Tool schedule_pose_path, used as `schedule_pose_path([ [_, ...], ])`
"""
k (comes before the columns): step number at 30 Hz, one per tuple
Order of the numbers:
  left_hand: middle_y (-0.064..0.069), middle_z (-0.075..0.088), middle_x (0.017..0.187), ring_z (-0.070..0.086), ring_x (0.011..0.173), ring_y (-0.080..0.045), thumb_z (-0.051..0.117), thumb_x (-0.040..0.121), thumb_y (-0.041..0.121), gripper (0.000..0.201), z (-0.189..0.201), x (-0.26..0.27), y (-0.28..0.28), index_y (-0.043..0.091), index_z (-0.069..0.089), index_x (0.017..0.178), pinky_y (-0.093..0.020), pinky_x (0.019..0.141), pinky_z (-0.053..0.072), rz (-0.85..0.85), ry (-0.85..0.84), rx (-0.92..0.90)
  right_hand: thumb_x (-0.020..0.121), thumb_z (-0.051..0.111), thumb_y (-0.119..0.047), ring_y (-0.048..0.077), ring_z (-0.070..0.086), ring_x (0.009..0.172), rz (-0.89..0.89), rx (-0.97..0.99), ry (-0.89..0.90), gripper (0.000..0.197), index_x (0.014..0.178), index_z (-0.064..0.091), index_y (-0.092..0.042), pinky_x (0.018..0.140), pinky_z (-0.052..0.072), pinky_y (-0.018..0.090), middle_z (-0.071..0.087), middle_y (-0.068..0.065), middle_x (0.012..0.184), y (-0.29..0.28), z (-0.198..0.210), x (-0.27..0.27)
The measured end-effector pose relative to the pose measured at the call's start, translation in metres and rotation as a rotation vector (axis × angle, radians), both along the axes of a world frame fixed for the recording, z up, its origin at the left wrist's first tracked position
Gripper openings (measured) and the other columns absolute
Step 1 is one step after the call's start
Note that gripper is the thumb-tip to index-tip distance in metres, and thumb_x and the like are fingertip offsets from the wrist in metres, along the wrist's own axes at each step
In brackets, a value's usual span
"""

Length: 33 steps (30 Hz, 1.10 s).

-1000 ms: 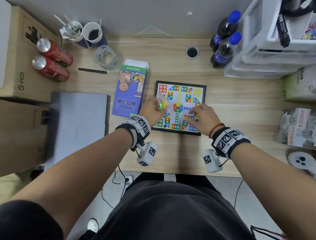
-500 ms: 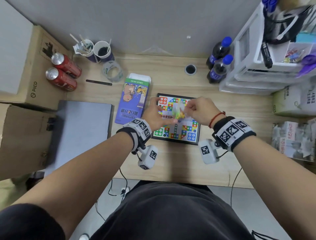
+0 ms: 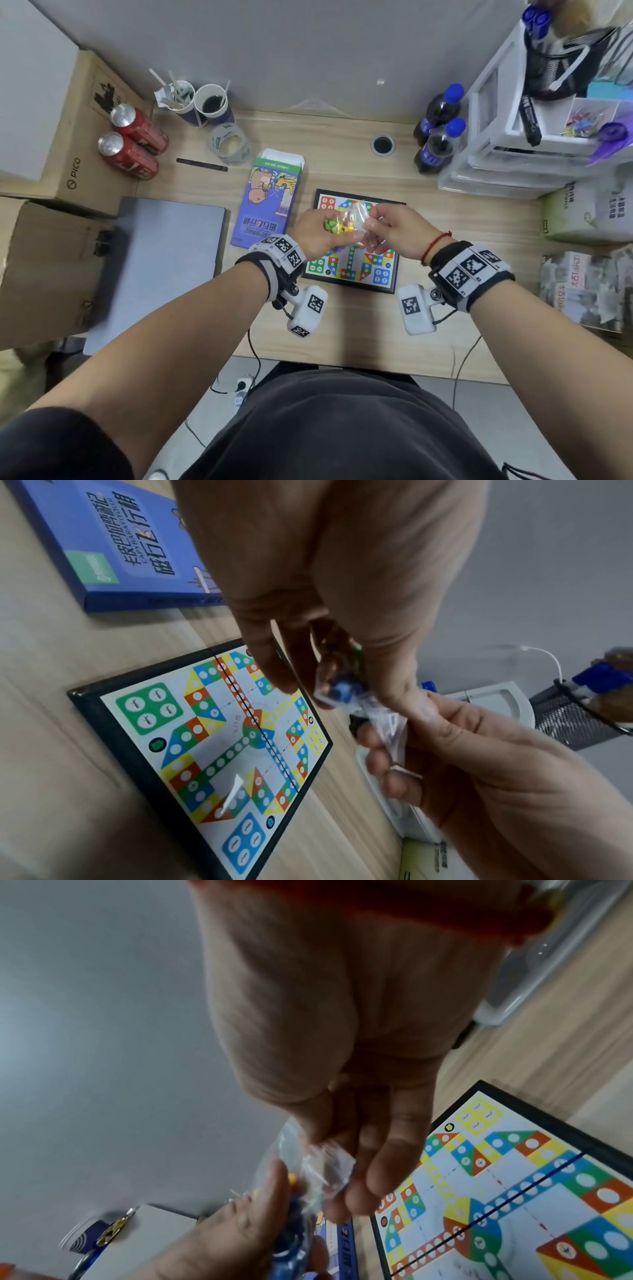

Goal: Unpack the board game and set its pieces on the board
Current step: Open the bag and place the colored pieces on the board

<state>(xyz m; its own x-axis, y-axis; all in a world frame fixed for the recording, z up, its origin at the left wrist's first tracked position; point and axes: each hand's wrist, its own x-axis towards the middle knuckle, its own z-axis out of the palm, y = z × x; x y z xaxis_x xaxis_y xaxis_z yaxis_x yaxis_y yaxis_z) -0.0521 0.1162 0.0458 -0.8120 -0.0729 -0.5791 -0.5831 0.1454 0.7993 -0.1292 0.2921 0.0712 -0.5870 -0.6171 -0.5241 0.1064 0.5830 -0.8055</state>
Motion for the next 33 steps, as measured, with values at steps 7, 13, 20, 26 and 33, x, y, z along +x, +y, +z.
schedule_pose_path([
  [7,-0.011,0.064,0.087,0.062,0.063,-0.016,0.069,0.086,0.002,0.026,0.015,-0.005,0.003,0.009,0.055,0.106,-0.028,0.060,0.052,0.308,-0.153,0.342,0.097,0.050,-0.015,0.015,0.066,0.060,0.082,0.058,0.118,0.024,0.073,0.052,-0.018,0.059,0.054,0.025,0.068,0.007,0.069,0.003,0.000,-0.005],
  [13,0.002,0.061,0.097,0.061,0.081,-0.013,0.081,0.071,0.031,0.049,0.006,-0.009,0.008,0.023,0.049,0.106,-0.031,0.068,0.053,0.166,-0.014,-0.288,0.093,0.059,-0.018,0.007,0.063,0.053,-0.019,0.042,0.133,0.018,0.076,0.063,-0.014,0.054,0.050,0.018,0.068,0.003,0.064,0.000,0.000,-0.001],
  [20,-0.014,0.069,0.082,0.068,0.075,-0.025,0.067,0.089,0.008,0.003,0.017,-0.010,0.019,0.007,0.067,0.091,-0.034,0.077,0.059,0.193,0.025,0.147,0.089,0.065,-0.011,0.010,0.064,0.052,-0.110,-0.022,0.047,0.015,0.074,0.065,-0.011,0.056,0.052,0.024,0.068,0.008,0.063,0.002,-0.002,-0.004],
  [26,-0.027,0.071,0.098,0.069,0.097,-0.039,0.070,0.088,0.021,0.032,0.021,-0.011,0.018,-0.005,0.068,0.107,-0.048,0.090,0.055,0.234,-0.018,0.270,0.083,0.072,-0.011,0.013,0.064,0.056,-0.169,-0.101,-0.011,0.009,0.078,0.069,-0.004,0.059,0.055,0.025,0.070,0.013,0.070,0.000,0.002,-0.001],
  [33,-0.017,0.070,0.095,0.071,0.084,-0.024,0.061,0.092,0.009,0.021,0.026,-0.008,0.013,-0.006,0.063,0.108,-0.035,0.084,0.058,0.301,-0.044,0.392,0.075,0.080,-0.011,0.015,0.061,0.054,-0.196,-0.119,-0.017,0.012,0.075,0.068,-0.011,0.060,0.054,0.031,0.068,-0.001,0.058,-0.004,0.001,-0.001],
])
